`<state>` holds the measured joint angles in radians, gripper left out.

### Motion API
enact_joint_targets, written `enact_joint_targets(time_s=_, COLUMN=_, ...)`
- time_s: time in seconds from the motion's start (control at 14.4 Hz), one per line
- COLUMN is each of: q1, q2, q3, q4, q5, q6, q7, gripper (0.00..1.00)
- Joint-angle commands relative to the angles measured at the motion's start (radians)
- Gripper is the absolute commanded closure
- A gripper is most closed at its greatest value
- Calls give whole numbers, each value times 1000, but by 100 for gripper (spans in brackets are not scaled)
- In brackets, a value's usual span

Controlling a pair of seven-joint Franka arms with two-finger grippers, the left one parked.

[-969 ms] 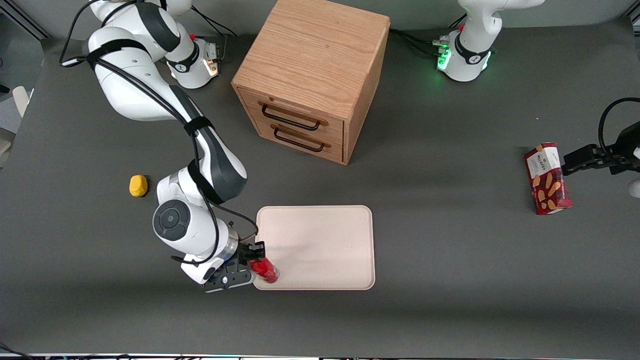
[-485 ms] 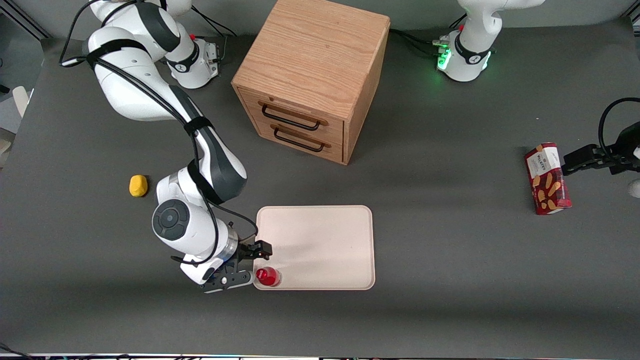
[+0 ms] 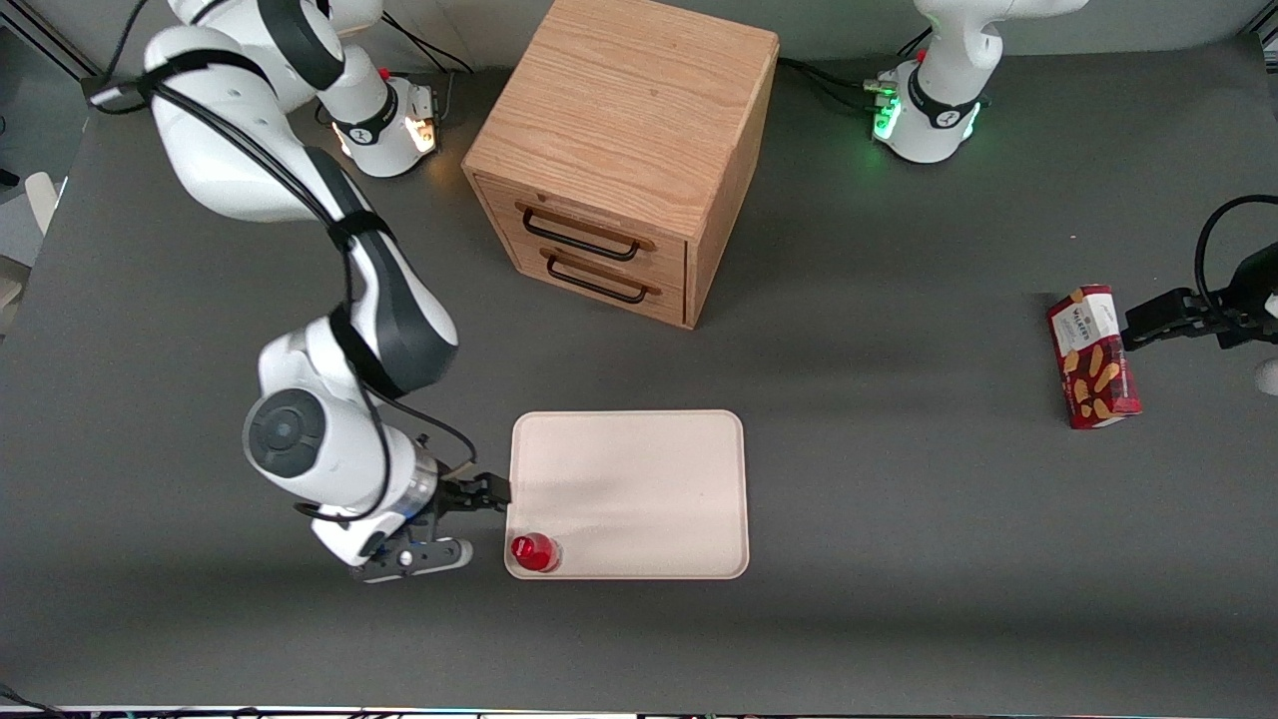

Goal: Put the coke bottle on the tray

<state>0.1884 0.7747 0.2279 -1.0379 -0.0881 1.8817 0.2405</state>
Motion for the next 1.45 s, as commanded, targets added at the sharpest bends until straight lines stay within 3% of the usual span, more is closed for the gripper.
enact_joint_targets(time_s=0.0, q1=-29, q2=-303, q3=-53, q4=-328, q5=72, q6=-6, q7=29, gripper=0)
enact_joint_targets(time_s=0.14, q1=-26, q2=-449, q3=-122, q4=-448, q5=111, q6=-62, q7=28, gripper=0)
enact_joint_targets(time_s=0.48, q1=-26, q2=-846, q3=-200, q4=-870, q5=111, q6=-96, q7=6, gripper=0)
enact_joint_targets(time_s=0.76, q1=-24, q2=-1102, q3=-274, q4=-1097, q5=110, q6=-108, q7=-44, gripper=0)
enact_joint_targets(time_s=0.97, q1=-26, q2=-1141, q3=-309, q4=-1091, q5=100, q6=-191, q7=-79, gripper=0)
enact_joint_targets(time_s=1.32, q1=-29, q2=-1048, q3=-321, q4=-960, q5=94, q6=-235, q7=-78, gripper=0)
enact_joint_targets(time_s=1.38, q1=-29, q2=-1039, q3=-320, q4=-944, q5=65, q6=-245, q7=-78, gripper=0)
